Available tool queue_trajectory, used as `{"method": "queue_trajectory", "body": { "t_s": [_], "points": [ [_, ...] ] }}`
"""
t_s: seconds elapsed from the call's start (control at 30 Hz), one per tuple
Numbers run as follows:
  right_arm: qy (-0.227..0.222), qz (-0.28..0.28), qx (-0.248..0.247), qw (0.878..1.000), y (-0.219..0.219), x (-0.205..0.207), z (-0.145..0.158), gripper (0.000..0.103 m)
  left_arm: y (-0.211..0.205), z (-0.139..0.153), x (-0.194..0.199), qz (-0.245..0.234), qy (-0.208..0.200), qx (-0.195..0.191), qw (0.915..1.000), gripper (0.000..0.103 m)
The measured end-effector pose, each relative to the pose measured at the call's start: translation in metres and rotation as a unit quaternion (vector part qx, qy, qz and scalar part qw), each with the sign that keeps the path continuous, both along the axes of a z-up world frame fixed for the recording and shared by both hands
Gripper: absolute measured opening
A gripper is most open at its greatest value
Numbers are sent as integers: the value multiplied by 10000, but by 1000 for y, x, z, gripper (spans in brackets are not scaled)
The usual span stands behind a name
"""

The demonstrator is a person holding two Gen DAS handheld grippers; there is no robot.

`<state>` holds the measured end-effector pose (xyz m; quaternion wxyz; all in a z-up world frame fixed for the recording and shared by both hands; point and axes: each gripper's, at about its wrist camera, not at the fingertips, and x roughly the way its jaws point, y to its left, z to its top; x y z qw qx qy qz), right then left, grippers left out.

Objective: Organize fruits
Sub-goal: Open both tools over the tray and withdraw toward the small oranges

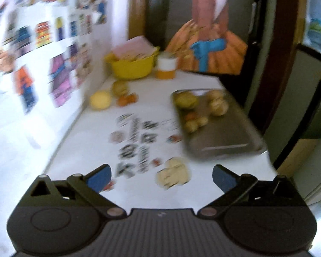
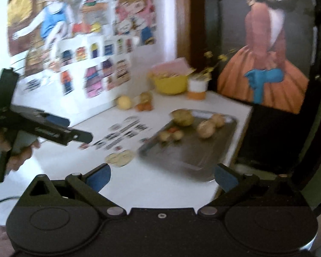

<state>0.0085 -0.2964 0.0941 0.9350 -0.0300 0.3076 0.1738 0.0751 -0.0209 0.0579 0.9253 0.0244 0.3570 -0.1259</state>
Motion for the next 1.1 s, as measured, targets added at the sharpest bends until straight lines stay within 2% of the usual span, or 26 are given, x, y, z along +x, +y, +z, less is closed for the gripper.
{"method": "queue_trajectory", "body": {
  "t_s": [0.2,0.3,0.47,0.57,0.73,0.83,0.9,1.0,1.1],
  "points": [
    [532,455,149,9974,48,8,13,102,48,5,1,451,256,156,9985,102],
    [604,628,207,9960,73,20,24,102,63,10,1,560,223,194,9980,103],
    [542,642,384,9957,104,55,55,102,72,24,9,707,-53,242,9972,103],
    [528,517,622,9953,115,82,80,102,76,39,18,805,-346,75,9961,103],
    [616,411,1036,9919,132,146,108,102,67,51,45,804,-793,-33,9936,103],
    [729,455,1082,9904,135,189,105,102,57,45,65,667,-973,-141,9929,103],
    [782,551,941,9910,136,218,98,102,51,36,80,563,-1013,-219,9930,103],
    [930,542,702,9917,134,262,79,102,42,21,109,420,-967,-184,9943,103],
    [1276,702,583,9876,131,300,53,102,36,6,141,289,-1057,-91,9939,103]
  ]
}}
